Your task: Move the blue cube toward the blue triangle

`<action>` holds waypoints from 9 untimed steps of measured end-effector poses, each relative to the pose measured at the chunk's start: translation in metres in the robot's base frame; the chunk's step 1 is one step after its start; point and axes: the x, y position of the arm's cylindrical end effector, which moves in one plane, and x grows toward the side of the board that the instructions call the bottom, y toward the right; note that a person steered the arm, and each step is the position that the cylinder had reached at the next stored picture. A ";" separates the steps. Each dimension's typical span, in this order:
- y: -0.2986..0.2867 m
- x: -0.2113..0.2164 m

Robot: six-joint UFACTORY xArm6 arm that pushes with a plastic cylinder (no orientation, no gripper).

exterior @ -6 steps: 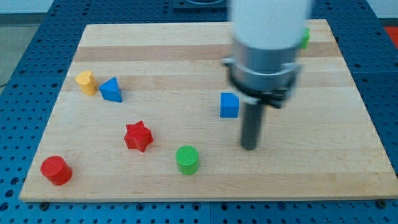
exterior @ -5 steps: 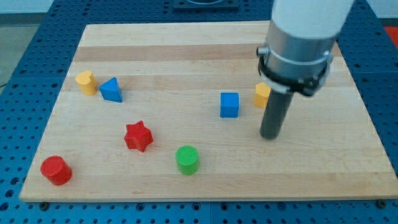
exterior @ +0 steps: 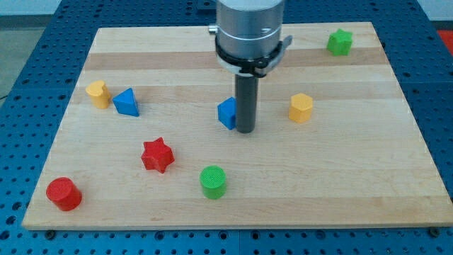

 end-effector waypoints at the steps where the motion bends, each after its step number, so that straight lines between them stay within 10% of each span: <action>1: -0.019 0.000; 5: 0.017 0.022; 9: -0.039 -0.042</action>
